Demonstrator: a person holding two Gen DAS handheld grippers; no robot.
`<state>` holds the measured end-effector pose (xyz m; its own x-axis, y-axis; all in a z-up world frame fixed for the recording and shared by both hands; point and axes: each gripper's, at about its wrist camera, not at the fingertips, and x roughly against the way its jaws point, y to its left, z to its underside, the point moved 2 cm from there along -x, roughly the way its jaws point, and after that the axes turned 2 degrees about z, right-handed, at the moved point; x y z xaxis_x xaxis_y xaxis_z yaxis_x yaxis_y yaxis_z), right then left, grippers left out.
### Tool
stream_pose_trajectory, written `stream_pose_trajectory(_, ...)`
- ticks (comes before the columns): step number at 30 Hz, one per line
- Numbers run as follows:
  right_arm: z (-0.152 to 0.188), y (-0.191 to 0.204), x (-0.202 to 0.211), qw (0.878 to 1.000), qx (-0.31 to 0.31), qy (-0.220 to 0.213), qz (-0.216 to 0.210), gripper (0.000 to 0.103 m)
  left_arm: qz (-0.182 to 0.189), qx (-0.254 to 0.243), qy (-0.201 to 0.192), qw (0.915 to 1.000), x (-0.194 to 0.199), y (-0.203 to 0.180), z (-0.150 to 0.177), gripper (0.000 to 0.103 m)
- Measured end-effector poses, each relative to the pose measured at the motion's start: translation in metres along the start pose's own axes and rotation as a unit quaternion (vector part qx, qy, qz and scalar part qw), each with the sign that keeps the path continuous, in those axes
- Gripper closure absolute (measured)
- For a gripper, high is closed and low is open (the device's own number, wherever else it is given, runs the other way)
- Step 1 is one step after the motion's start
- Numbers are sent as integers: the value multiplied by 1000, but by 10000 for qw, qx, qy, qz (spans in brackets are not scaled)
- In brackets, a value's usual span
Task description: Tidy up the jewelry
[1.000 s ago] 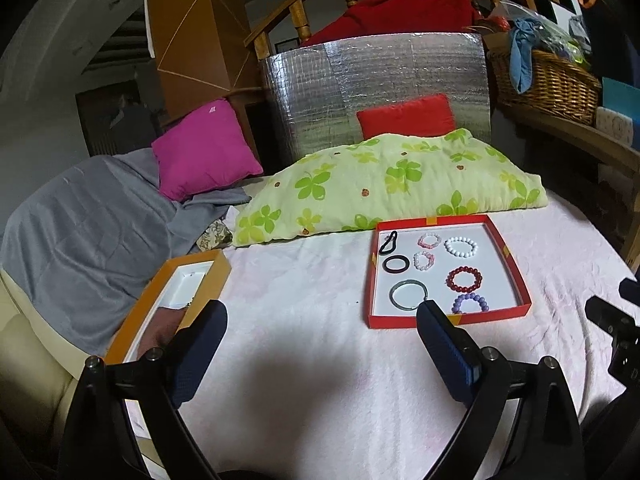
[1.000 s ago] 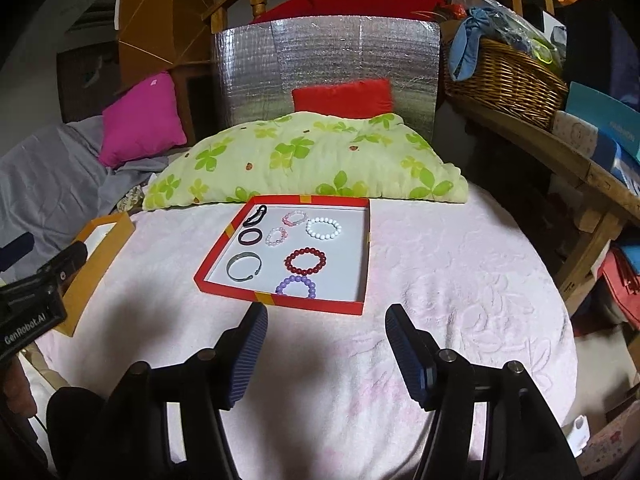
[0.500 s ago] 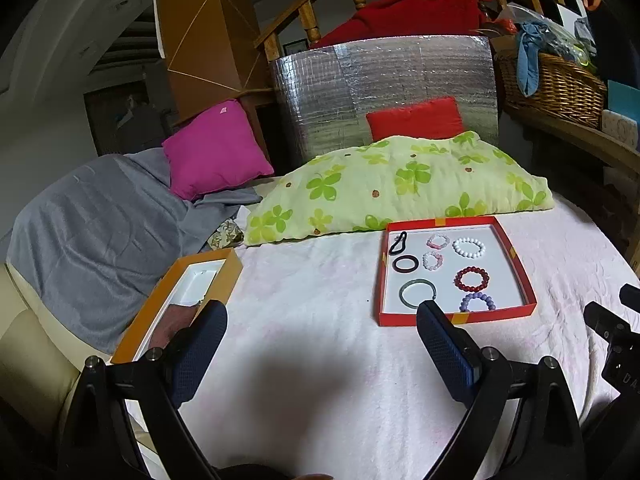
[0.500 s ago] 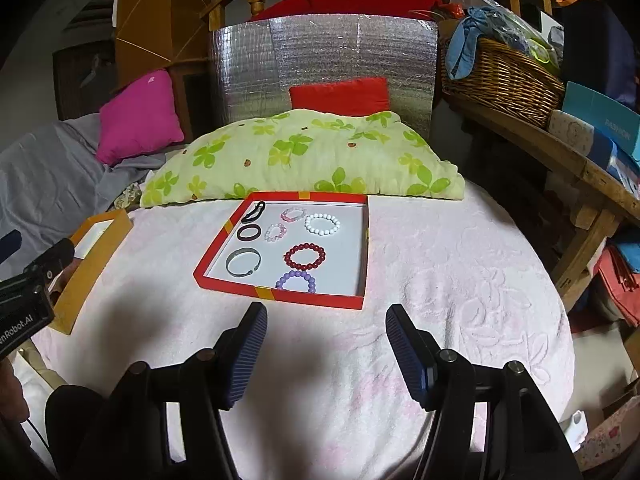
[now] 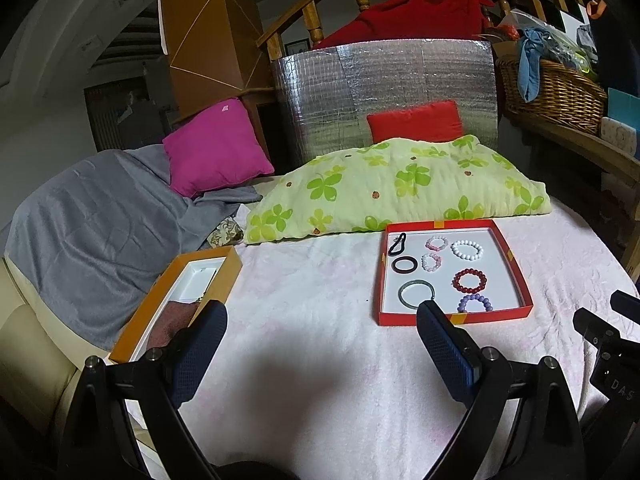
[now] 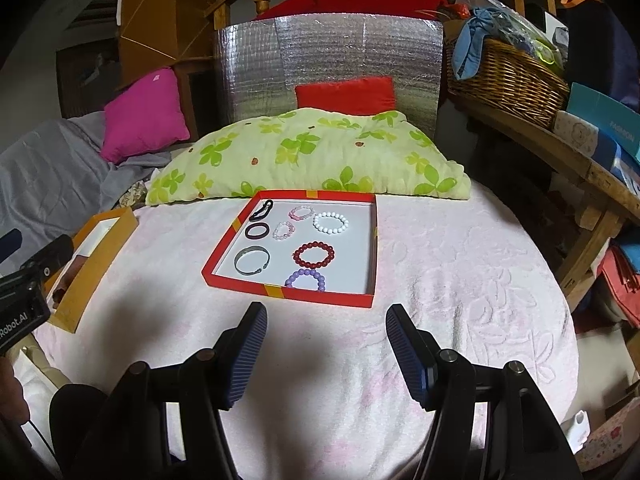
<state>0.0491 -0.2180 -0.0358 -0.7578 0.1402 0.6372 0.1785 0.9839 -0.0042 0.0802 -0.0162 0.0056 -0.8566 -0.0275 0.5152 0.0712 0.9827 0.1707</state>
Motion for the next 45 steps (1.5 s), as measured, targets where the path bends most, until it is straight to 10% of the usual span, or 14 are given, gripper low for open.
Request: stream_pose_trajectory(45, -2, 16, 8, 9999, 118, -99, -77, 37, -29, 167, -114, 9998, 10, 10, -2, 7)
